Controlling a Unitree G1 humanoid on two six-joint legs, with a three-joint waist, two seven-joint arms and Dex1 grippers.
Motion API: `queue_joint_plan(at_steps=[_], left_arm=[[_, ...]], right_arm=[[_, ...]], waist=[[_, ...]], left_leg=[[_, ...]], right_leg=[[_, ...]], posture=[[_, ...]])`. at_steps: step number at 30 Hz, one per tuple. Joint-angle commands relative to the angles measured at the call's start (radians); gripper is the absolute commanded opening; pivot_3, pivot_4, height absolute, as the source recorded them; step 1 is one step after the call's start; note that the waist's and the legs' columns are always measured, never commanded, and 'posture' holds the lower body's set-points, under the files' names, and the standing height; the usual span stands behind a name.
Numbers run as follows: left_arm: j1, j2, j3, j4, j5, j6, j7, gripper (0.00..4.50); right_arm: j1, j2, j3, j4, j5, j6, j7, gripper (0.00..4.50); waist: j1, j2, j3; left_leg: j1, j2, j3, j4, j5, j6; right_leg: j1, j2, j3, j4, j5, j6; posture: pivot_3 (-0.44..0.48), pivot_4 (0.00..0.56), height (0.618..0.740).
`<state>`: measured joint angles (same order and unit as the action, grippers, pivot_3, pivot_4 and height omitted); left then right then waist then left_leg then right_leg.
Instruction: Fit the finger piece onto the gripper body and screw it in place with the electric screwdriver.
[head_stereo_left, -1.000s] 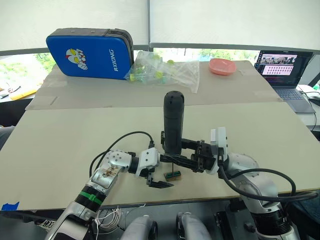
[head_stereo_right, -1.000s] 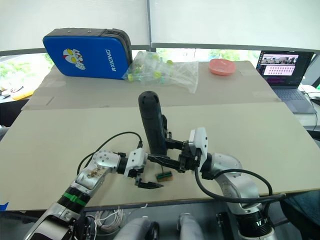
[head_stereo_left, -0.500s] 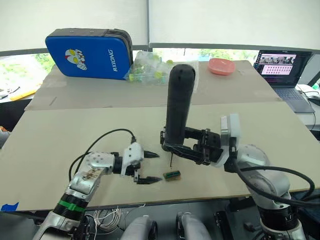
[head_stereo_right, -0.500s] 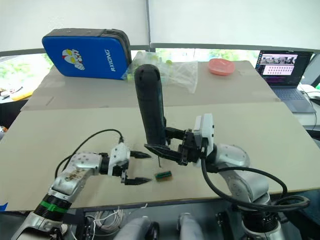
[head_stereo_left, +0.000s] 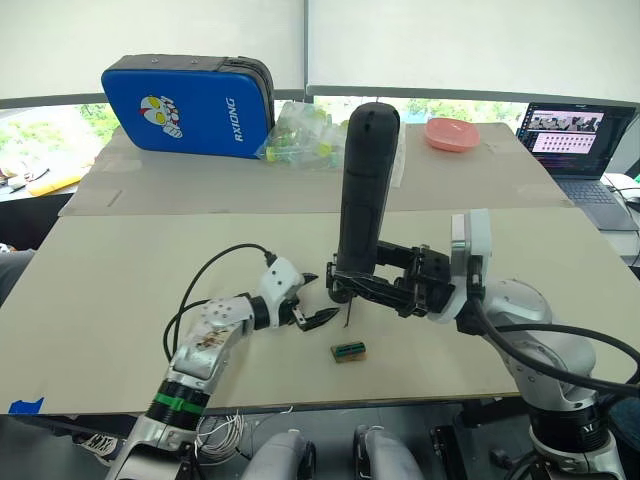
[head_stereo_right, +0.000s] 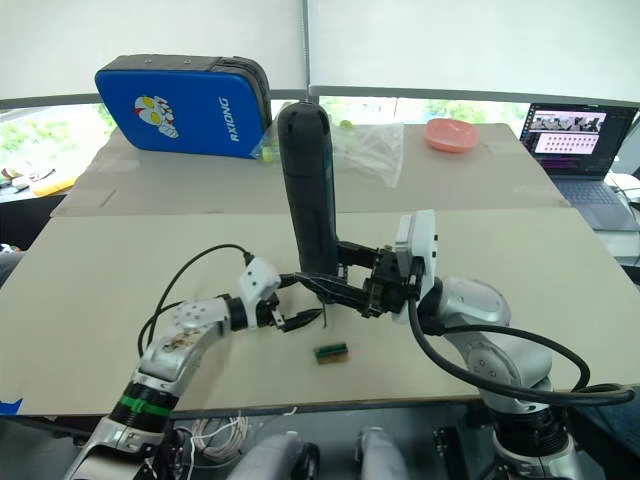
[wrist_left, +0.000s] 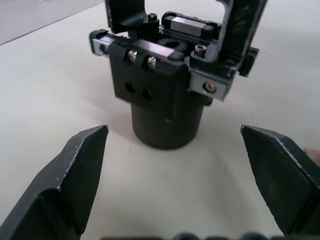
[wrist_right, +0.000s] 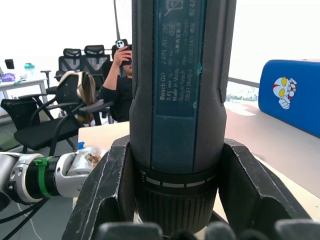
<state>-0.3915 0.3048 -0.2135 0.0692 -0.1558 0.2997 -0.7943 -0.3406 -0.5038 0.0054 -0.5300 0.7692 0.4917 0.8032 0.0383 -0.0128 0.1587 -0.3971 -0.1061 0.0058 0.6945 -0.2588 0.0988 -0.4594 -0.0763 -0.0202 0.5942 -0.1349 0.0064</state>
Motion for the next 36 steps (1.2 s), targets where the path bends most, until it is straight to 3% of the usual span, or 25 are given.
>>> queue_joint_plan(at_steps=[1,8,13,14,17,24,30,31,33,34,36], left_arm=[[-0.030,-0.044,-0.022,0.034,0.029,-0.032,0.045,4.50],[-0.076,-0.116,-0.034,0.147,0.077,-0.080,0.119,4.50],[-0.114,-0.147,-0.036,0.242,0.099,-0.133,0.144,2.33],[-0.117,-0.148,-0.035,0.251,0.097,-0.142,0.138,2.33],[-0.129,-0.128,-0.037,0.265,0.086,-0.181,0.082,2.33],[-0.232,-0.048,-0.076,0.401,0.009,-0.349,-0.343,2.33],[-0.347,-0.071,-0.076,0.668,0.081,-0.462,-0.357,2.33],[-0.355,-0.072,-0.067,0.681,0.076,-0.454,-0.361,3.35],[-0.341,-0.065,-0.054,0.655,0.064,-0.449,-0.365,4.20],[-0.328,-0.063,-0.046,0.631,0.058,-0.449,-0.360,4.50],[-0.288,-0.053,-0.039,0.554,0.059,-0.431,-0.338,4.50]], right_arm=[[-0.023,-0.005,-0.041,-0.036,0.027,-0.015,-0.004,1.90],[-0.009,-0.005,-0.047,-0.036,0.025,-0.012,-0.015,1.90],[0.006,0.001,-0.040,-0.044,0.020,-0.016,-0.025,1.90],[0.008,0.001,-0.039,-0.046,0.020,-0.017,-0.026,1.90],[0.014,0.000,-0.039,-0.051,0.021,-0.019,-0.025,1.90],[0.012,-0.012,-0.059,-0.058,0.078,0.014,-0.025,1.90],[-0.002,-0.036,-0.051,-0.069,0.098,0.036,-0.006,1.90],[-0.003,-0.040,-0.049,-0.070,0.096,0.033,-0.001,1.90],[-0.005,-0.042,-0.047,-0.069,0.092,0.028,0.003,1.90],[-0.005,-0.042,-0.046,-0.069,0.092,0.027,0.003,1.90],[-0.002,-0.041,-0.047,-0.070,0.092,0.026,0.004,1.90]], waist=[[0.000,0.000,0.000],[0.000,0.000,0.000],[0.003,0.000,0.000],[0.004,0.000,0.000],[0.003,0.000,0.000],[-0.002,0.000,0.000],[0.007,0.000,0.000],[0.006,0.000,0.000],[0.002,0.000,0.000],[0.001,0.000,0.000],[-0.002,0.000,0.000]], left_leg=[[0.000,0.000,0.000,0.000,0.000,0.000],[-0.001,0.000,0.000,0.000,-0.001,0.002],[-0.001,0.000,0.000,0.001,-0.004,0.007],[-0.001,0.000,0.000,0.001,-0.004,0.007],[0.000,0.000,0.000,0.001,-0.004,0.007],[-0.004,0.000,0.000,0.000,0.000,0.000],[-0.008,-0.001,0.000,0.003,-0.001,0.003],[-0.008,-0.001,0.001,0.004,-0.002,0.004],[-0.008,-0.001,0.001,0.005,-0.007,0.012],[-0.008,-0.001,0.001,0.004,-0.007,0.012],[-0.008,0.000,0.001,0.004,-0.006,0.011]], right_leg=[[0.000,0.000,0.000,0.000,0.000,0.000],[0.000,0.000,0.000,0.000,0.000,0.000],[0.000,0.000,0.000,0.000,0.000,0.000],[0.000,0.000,0.000,0.000,0.000,0.000],[0.000,-0.001,0.000,0.000,0.000,0.000],[-0.005,0.000,0.000,0.000,0.000,0.000],[-0.006,-0.002,-0.001,-0.001,0.001,0.000],[-0.005,-0.002,-0.001,-0.001,0.001,0.000],[-0.005,-0.002,-0.001,-0.001,0.001,0.000],[-0.005,-0.001,0.000,-0.001,0.001,0.000],[-0.006,-0.001,-0.001,-0.001,0.001,0.000]], posture=[[0.000,0.150,0.740],[0.000,0.150,0.740],[0.000,0.150,0.740],[0.000,0.150,0.740],[0.000,0.150,0.740],[0.000,0.150,0.740],[0.000,0.150,0.740],[0.000,0.150,0.740],[0.000,0.150,0.740],[0.000,0.150,0.740],[0.000,0.150,0.740]])
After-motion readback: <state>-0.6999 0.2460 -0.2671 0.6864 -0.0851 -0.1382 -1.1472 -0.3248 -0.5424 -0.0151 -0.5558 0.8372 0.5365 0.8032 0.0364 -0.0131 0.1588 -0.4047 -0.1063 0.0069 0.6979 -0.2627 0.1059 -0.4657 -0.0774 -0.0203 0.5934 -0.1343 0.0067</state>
